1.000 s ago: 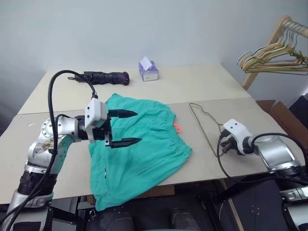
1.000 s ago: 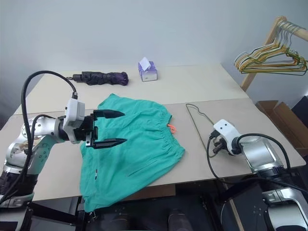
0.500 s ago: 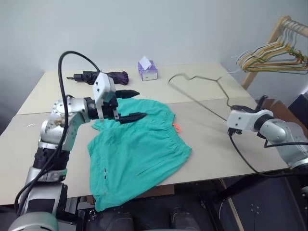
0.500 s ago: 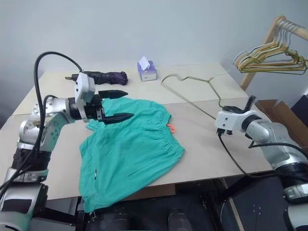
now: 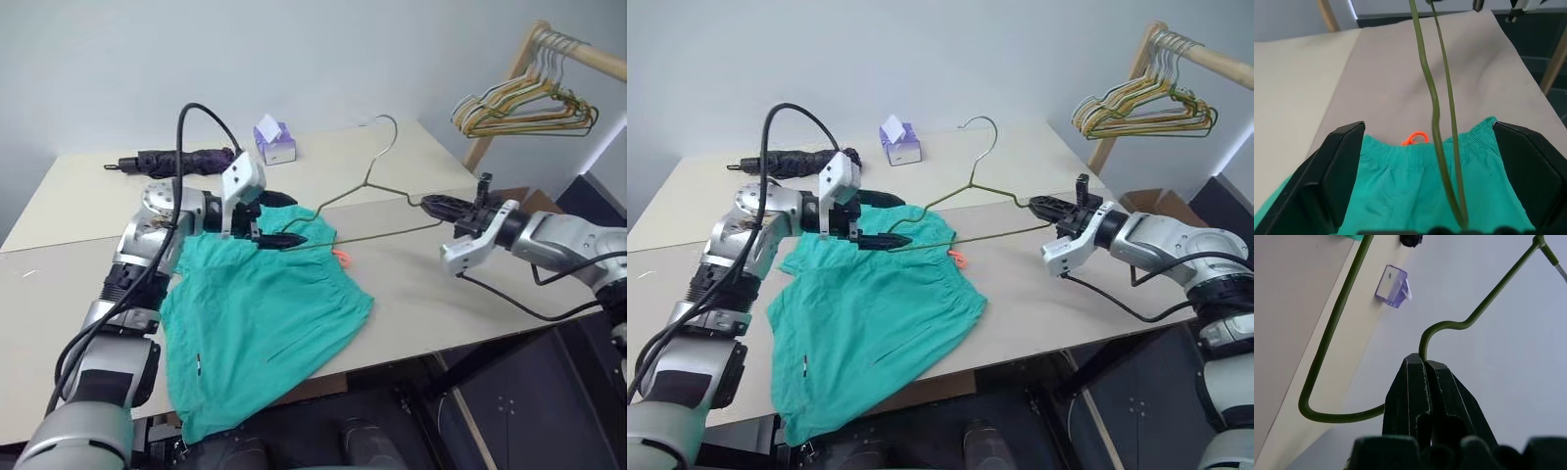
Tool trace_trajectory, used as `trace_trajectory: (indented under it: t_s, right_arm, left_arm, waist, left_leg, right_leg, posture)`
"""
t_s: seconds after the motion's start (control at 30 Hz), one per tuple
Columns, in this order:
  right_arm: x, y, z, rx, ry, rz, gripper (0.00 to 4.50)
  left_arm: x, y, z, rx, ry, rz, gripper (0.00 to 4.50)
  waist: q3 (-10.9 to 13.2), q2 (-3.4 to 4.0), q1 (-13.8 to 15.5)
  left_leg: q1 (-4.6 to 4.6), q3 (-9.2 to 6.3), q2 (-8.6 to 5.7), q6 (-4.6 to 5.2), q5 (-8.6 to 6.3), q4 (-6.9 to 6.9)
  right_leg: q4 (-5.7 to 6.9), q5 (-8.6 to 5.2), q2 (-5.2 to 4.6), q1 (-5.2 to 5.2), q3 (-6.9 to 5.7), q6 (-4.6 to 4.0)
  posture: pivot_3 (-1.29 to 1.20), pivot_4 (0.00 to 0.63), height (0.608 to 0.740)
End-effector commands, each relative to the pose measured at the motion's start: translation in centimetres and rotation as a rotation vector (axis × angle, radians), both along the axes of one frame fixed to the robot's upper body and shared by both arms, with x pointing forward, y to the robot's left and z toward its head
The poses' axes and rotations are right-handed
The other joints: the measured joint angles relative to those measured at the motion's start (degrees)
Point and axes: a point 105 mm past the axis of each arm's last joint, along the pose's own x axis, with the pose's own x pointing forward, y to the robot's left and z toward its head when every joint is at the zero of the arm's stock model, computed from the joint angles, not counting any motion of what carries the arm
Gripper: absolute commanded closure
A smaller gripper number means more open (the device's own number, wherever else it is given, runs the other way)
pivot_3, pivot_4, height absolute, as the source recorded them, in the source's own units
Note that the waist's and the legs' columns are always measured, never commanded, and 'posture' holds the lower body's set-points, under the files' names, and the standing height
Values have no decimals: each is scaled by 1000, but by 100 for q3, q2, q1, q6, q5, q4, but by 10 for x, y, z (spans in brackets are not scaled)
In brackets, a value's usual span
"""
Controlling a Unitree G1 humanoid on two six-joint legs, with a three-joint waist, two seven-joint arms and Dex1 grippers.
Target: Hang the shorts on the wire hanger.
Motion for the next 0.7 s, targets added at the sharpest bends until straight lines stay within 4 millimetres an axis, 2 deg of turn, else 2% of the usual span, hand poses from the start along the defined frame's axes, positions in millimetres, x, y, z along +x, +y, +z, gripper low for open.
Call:
trace_trajectory:
  t_s: [0.03,0.23,0.27,0.33,0.7]
  right_arm:
    - [1,7,23,20,-63,37,4477]
    - [2,10,27,7,-76,47,4477]
    - [2,10,27,5,-77,49,4500]
    - [2,11,28,5,-81,53,4500]
    - [9,7,41,13,-144,12,4500]
  left_arm:
    - [1,-9,-3,62,-8,-42,0]
    - [-8,-10,-19,146,34,-116,0]
    - [-7,-10,-21,159,34,-109,292]
    - [-6,-9,-24,175,27,-108,581]
    - [-5,-5,-26,181,31,-94,3629]
  waist:
    - [0,0,-14]
    - [0,0,-47]
    - [0,0,-49]
    - [0,0,-52]
    - [0,0,-93]
  left_leg:
    - [1,0,-1,0,0,0]
    - [2,-2,0,0,0,-1]
    - [2,-2,0,0,0,-1]
    - [3,-2,0,0,0,-1]
    - [2,-4,0,1,0,-1]
  right_leg:
    - [1,0,-1,0,1,0]
    - [2,0,1,0,1,0]
    - [3,0,1,0,1,0]
    - [4,0,0,0,1,0]
    - [5,0,0,0,0,0]
  posture:
    - [-105,0,740]
    - [-112,0,740]
    - [-112,0,740]
    - [-112,0,740]
    - [-111,0,740]
